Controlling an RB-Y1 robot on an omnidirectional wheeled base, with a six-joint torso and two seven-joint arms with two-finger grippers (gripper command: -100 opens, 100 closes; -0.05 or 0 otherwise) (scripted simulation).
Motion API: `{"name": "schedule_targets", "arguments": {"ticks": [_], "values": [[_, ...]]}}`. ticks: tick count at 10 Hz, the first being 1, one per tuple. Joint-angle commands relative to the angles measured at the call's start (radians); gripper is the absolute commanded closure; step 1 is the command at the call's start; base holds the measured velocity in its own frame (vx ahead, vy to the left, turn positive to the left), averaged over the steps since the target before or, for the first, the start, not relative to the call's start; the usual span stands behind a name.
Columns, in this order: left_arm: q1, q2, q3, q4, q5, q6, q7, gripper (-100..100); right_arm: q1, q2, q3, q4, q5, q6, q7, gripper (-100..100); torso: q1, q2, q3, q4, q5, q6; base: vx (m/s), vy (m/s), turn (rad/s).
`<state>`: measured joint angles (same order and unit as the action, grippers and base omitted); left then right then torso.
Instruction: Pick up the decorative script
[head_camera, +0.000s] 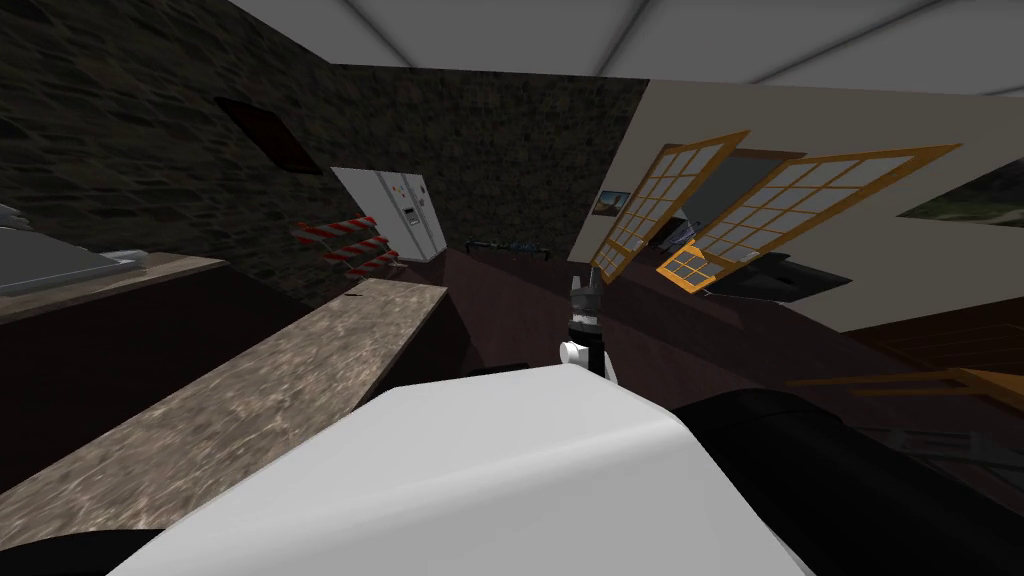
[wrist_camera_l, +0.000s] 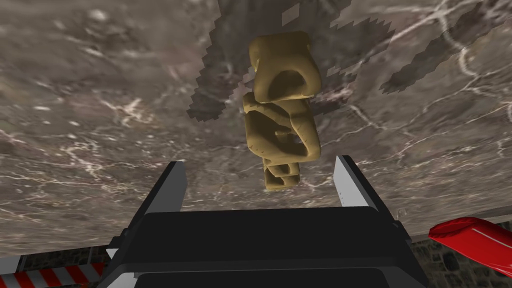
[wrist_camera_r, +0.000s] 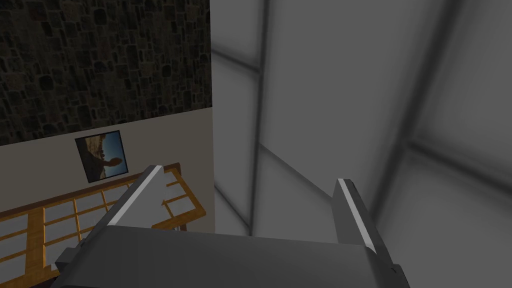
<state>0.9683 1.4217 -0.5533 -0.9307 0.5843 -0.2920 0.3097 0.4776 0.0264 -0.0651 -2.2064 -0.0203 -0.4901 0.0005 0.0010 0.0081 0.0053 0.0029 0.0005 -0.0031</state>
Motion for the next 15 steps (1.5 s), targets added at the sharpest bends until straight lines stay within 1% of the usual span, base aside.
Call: {"name": "schedule_targets", "arguments": {"ticks": [1, 2, 6, 7, 8, 9, 10, 11, 12, 13, 14, 15], "values": [[0.0, 0.0, 0.0, 0.0, 0.0, 0.0, 0.0, -100, 0.0, 0.0, 0.0, 0.0, 0.0, 0.0, 0.0, 0, 0.0, 0.0, 0.0, 0.0, 0.0, 0.0, -0.042, -0.009, -0.019], [0.001, 0.001, 0.001, -0.004, 0.001, 0.004, -0.001, 100, 0.0, 0.0, 0.0, 0.0, 0.0, 0.0, 0.0, 0, 0.001, -0.003, -0.002, -0.001, 0.0, -0.001, -0.008, -0.001, 0.005], [0.001, 0.002, 0.002, -0.002, 0.002, 0.004, 0.0, 100, 0.0, 0.0, 0.0, 0.0, 0.0, 0.0, 0.0, 0, 0.002, -0.007, -0.004, -0.002, 0.003, 0.0, -0.002, 0.001, 0.002], [0.001, 0.002, 0.002, -0.002, 0.002, 0.004, 0.0, 0, 0.0, 0.0, 0.0, 0.0, 0.0, 0.0, 0.0, 0, 0.002, -0.007, -0.004, -0.002, 0.003, 0.0, 0.0, 0.0, 0.0], [-0.017, -0.012, -0.006, 0.034, -0.025, -0.032, -0.003, 100, 0.0, 0.0, 0.0, 0.0, 0.0, 0.0, 0.0, 0, 0.002, -0.007, -0.004, -0.002, 0.003, 0.0, 0.104, 0.001, 0.214], [-0.037, -0.027, -0.012, 0.067, -0.054, -0.062, -0.005, 100, 0.001, 0.0, 0.0, 0.0, 0.0, 0.0, 0.0, 0, 0.002, -0.012, -0.007, -0.003, 0.003, -0.002, 0.203, 0.016, 0.365], [-0.037, -0.027, -0.012, 0.084, -0.054, -0.074, -0.005, 100, 0.001, 0.0, 0.0, 0.0, 0.0, 0.0, 0.0, 0, 0.004, -0.016, -0.009, -0.004, 0.005, -0.004, 0.154, 0.017, 0.119], [-0.057, -0.042, -0.018, 0.123, -0.084, -0.112, -0.008, 100, 0.001, 0.0, 0.0, 0.0, 0.0, 0.0, 0.0, 0, 0.005, -0.016, -0.009, -0.004, 0.005, -0.001, 0.133, 0.028, 0.148], [-0.057, -0.042, -0.018, 0.133, -0.084, -0.117, -0.008, 100, 0.001, 0.0, 0.0, 0.0, 0.0, 0.0, 0.0, 0, 0.006, -0.015, -0.009, -0.004, 0.005, -0.002, 0.096, 0.019, 0.083], [-0.077, -0.057, -0.024, 0.17, -0.114, -0.156, -0.01, 100, 0.001, 0.0, 0.0, 0.0, 0.0, 0.0, 0.0, 0, 0.006, -0.013, -0.008, -0.003, 0.005, -0.001, 0.103, 0.019, 0.179], [-0.077, -0.057, -0.024, 0.183, -0.114, -0.159, -0.01, 100, 0.001, 0.0, 0.0, 0.0, 0.0, 0.0, 0.0, 0, 0.006, -0.013, -0.007, -0.003, 0.005, -0.002, 0.09, 0.005, 0.119], [-0.097, -0.072, -0.03, 0.219, -0.143, -0.199, -0.013, 100, 0.001, 0.0, 0.0, 0.0, 0.0, 0.0, 0.0, 0, 0.005, -0.012, -0.007, -0.003, 0.005, -0.001, 0.117, 0.006, 0.168]]}}
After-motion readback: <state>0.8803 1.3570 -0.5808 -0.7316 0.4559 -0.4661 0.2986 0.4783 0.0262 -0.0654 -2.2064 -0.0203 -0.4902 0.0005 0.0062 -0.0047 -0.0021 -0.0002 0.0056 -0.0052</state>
